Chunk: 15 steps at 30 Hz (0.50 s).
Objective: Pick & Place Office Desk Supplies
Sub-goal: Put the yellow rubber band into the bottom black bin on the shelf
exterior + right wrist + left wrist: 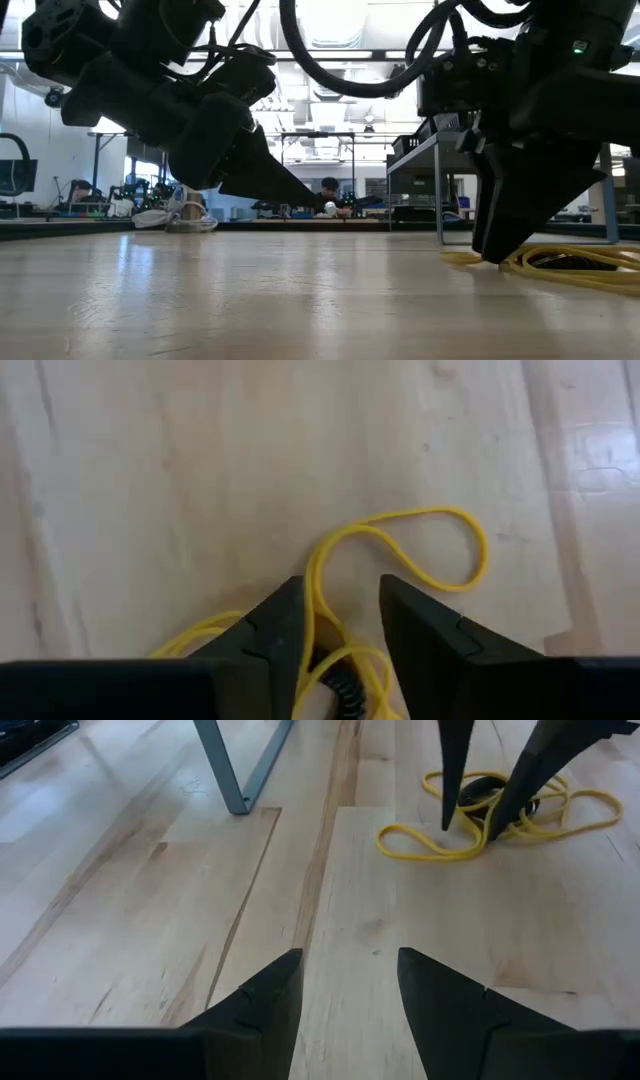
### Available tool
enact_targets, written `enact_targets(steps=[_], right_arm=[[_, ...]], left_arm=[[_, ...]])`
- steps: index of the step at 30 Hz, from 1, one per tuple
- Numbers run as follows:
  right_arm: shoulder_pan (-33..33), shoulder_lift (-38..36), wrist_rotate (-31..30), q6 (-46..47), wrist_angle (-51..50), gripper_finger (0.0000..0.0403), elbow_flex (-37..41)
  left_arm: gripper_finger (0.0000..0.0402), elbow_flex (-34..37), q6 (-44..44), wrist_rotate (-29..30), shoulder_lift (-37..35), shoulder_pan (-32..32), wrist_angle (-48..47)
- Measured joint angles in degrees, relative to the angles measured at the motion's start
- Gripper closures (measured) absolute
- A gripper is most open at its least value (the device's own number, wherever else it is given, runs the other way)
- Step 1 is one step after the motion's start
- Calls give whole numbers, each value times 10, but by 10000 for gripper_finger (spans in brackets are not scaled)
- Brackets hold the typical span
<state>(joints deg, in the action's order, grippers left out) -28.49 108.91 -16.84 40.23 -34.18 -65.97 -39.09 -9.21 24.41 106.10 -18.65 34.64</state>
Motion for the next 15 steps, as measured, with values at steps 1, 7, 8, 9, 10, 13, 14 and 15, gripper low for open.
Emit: enact_targets(steps=[1, 7, 8, 9, 10, 13, 14, 15], right_arm=[[0, -1, 2, -1, 3, 288, 2], [0, -3, 16, -10, 24, 361, 18], [0, -3, 21, -22, 39, 376, 23], [0, -4, 24, -39, 57, 385, 30], [-1, -6, 24, -54, 77, 388, 35], [-4, -11, -5, -72, 119, 391, 39], [-5, -19, -25, -74, 117, 392, 39], [-6, -30, -42, -79, 119, 393, 37]], left_arm=[[233, 0, 0, 0, 0, 0, 0], [233, 0, 0, 0, 0, 0, -2], [233, 0, 0, 0, 0, 0, -2], [233, 0, 0, 0, 0, 0, -2], [233, 0, 0, 0, 0, 0, -2], [233, 0, 0, 0, 0, 0, -2], [233, 0, 0, 0, 0, 0, -2], [233, 0, 0, 0, 0, 0, -2]])
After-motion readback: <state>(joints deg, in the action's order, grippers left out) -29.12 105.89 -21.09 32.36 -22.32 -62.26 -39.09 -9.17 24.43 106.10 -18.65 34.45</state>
